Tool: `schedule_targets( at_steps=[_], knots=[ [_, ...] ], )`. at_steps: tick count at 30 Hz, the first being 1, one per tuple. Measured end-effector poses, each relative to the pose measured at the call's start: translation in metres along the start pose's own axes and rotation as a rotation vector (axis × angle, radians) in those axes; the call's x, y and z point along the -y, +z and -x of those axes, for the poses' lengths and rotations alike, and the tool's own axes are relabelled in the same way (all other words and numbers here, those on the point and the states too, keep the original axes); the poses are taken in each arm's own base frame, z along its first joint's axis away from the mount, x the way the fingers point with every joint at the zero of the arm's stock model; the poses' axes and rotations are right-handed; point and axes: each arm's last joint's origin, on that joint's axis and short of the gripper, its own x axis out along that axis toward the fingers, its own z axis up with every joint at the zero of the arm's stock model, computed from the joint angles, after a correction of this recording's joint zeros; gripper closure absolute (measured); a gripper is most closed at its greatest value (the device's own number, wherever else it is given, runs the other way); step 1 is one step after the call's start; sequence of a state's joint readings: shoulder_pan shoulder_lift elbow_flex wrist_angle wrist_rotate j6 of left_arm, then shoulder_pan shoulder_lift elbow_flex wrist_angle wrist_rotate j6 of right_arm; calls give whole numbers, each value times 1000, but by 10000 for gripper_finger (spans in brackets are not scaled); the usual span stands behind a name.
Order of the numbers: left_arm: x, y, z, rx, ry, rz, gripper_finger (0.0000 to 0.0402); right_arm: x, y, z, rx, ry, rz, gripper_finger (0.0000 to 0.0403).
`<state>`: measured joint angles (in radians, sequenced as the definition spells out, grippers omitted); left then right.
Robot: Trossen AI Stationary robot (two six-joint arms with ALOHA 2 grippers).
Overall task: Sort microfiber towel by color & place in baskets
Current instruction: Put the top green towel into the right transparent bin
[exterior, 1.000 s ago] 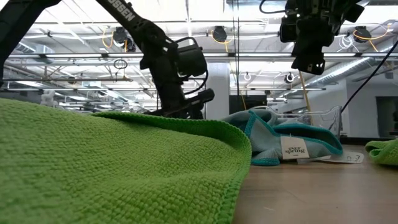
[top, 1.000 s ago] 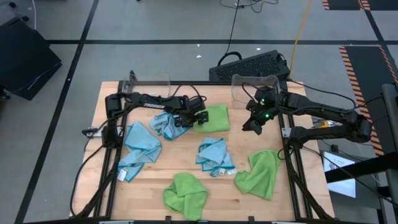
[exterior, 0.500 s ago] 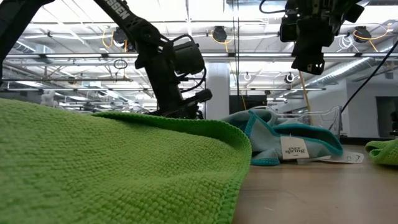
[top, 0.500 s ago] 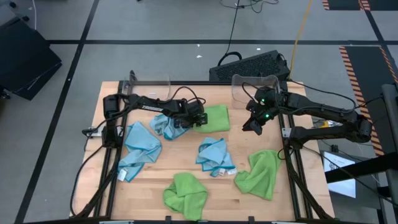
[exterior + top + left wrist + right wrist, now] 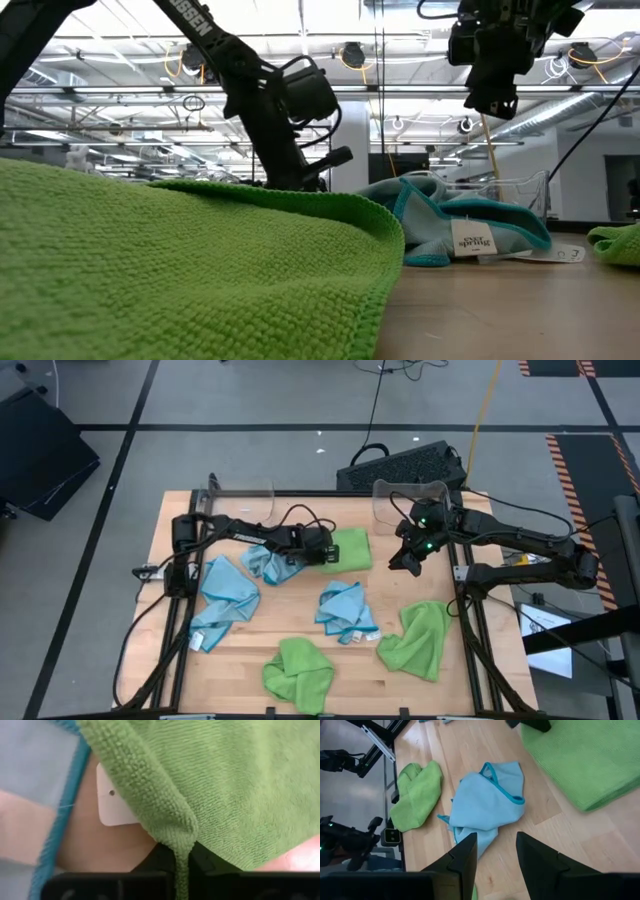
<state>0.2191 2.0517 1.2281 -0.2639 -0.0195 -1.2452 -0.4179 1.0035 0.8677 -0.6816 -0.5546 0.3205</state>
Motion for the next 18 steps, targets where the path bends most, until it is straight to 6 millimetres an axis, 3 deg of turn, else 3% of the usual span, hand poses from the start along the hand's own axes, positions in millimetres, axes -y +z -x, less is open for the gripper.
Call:
schedule_targets(
  at_steps=[6, 18],
  knots=[
    [5, 1, 2, 26, 4, -162, 395, 0, 1, 0, 9, 2, -13, 275],
    [20, 5, 65, 87, 148, -600, 399, 1, 17, -5, 142, -37, -60, 275]
  ],
)
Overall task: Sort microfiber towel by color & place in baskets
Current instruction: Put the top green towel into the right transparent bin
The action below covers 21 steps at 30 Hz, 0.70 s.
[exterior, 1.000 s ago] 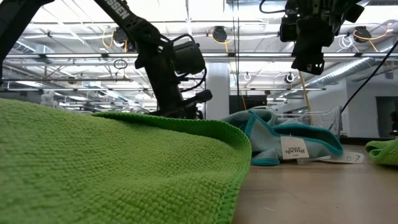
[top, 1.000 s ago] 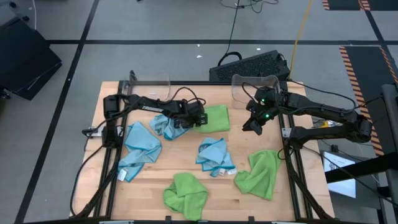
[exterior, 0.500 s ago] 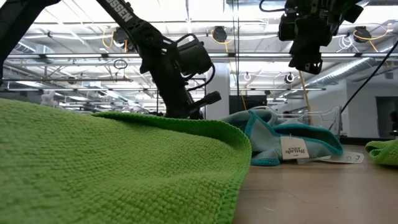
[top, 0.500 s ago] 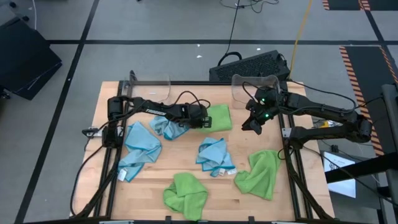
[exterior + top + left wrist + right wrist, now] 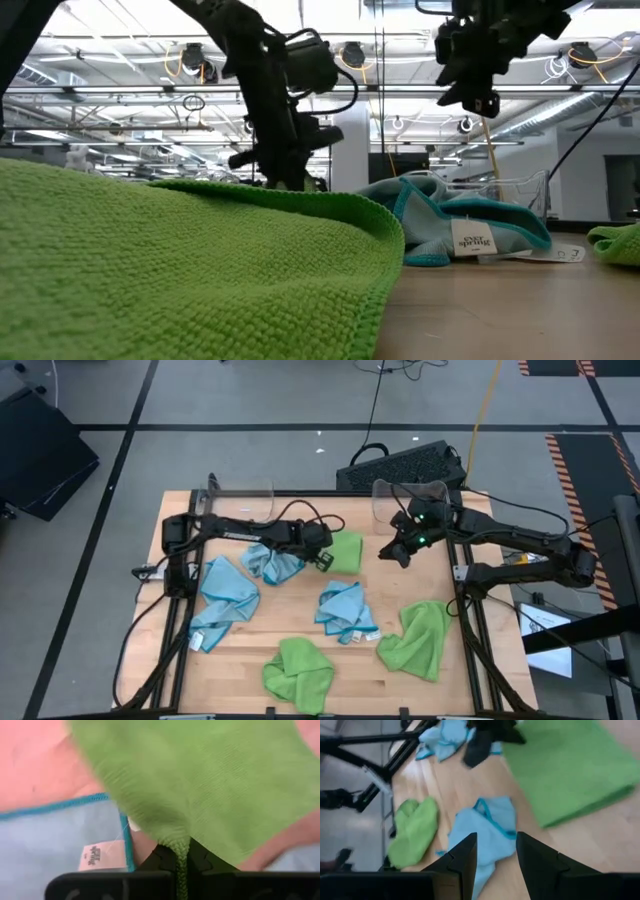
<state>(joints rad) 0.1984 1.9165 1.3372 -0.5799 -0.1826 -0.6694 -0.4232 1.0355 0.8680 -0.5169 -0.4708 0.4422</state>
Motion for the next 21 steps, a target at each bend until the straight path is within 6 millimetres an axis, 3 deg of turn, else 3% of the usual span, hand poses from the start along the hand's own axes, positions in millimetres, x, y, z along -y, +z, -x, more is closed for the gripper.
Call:
schedule_targets(
  at_steps=[8, 13, 21],
  knots=[
    [10, 11, 46, 90, 10, -322, 399, 1, 15, -13, 75, 40, -27, 275],
    [19, 16, 83, 141, 15, -516, 399, -4, 30, -19, 186, 126, 45, 269],
    [34, 4, 128, 200, 13, -900, 399, -7, 55, -28, 332, 179, 204, 203]
  ],
)
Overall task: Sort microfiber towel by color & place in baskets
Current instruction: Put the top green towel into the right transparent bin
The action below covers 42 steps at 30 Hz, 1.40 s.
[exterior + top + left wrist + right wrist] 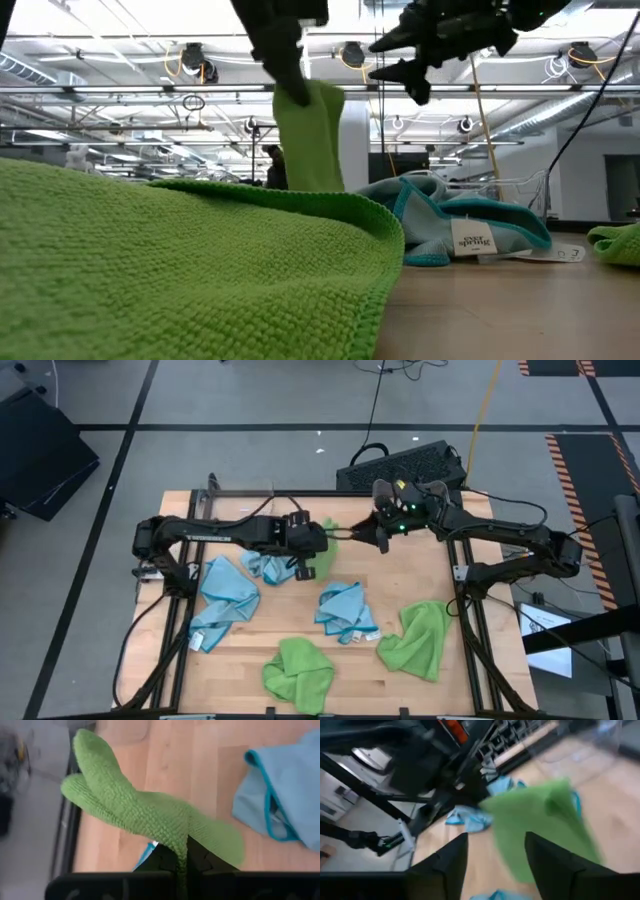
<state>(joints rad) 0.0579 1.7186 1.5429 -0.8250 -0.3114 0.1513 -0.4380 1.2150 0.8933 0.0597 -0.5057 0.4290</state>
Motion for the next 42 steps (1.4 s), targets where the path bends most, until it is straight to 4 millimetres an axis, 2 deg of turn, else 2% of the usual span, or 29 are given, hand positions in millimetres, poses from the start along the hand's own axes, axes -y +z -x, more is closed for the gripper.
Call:
schedule_targets(
  at_steps=[3, 8, 14, 20, 27, 34, 42],
  knots=[
    [6, -1, 12, 8, -6, -93, 399, 4, 10, -7, 1, 9, 97, 168],
    [13, -6, 31, -7, 11, -152, 399, 13, 26, -15, 13, 28, 239, 116],
    [22, -11, 41, -46, 65, -250, 399, 24, 36, -32, 12, 134, 254, 96],
    [28, -11, 43, -54, 100, -274, 399, 26, 35, -57, 16, 227, 149, 89],
    [26, -13, 43, -75, 145, -278, 399, 22, 33, -56, -5, 222, 144, 49],
    [25, -13, 43, -78, 166, -287, 399, 24, 18, -66, -98, 206, 147, 46],
    [25, -13, 43, -81, 174, -298, 399, 17, 14, -73, -77, 151, 192, 46]
  ],
)
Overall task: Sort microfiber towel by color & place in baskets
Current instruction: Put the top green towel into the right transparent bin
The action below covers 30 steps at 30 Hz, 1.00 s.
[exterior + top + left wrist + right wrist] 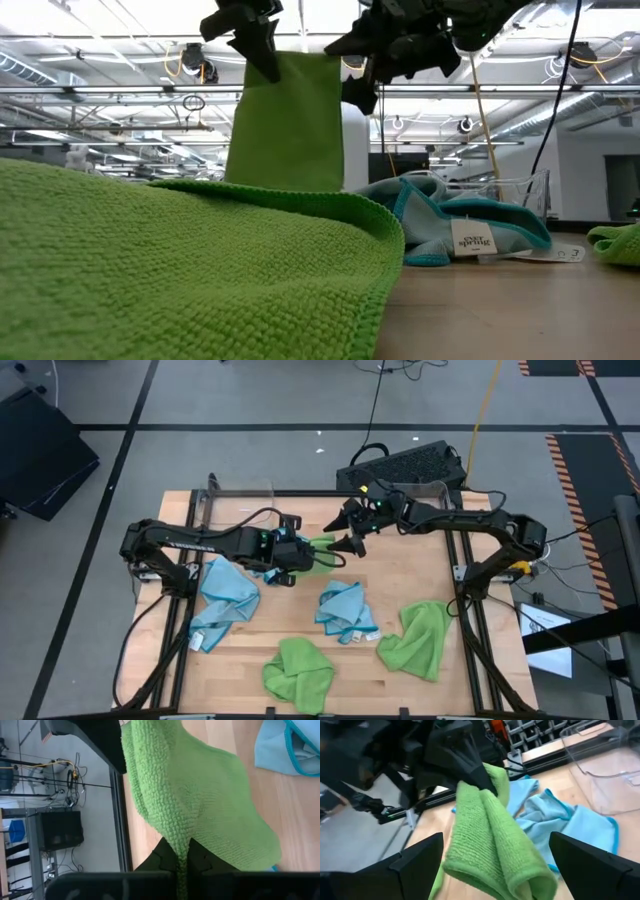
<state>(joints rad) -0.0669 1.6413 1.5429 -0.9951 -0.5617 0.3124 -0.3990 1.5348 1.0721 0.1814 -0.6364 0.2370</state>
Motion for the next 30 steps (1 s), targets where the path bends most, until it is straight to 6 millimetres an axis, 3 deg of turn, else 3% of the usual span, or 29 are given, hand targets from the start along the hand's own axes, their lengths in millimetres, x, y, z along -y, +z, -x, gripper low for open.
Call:
schedule_targets(
  at_steps=[6, 11, 17, 26, 30],
  knots=[
    [0, 0, 0, -1, 7, 1, 399, -4, -3, -6, -4, -34, 46, 57],
    [0, 0, 0, -3, 13, 2, 399, -6, -3, -8, 2, -60, 50, 103],
    [-2, -1, -1, -7, 16, 19, 399, -5, -3, -8, 1, -62, 47, 197],
    [-8, -3, -5, -21, 24, 84, 399, -5, -3, -8, 1, -62, 48, 381],
    [-9, -4, -6, -23, 26, 93, 394, -5, -3, -8, 6, -80, 43, 392]
  ],
)
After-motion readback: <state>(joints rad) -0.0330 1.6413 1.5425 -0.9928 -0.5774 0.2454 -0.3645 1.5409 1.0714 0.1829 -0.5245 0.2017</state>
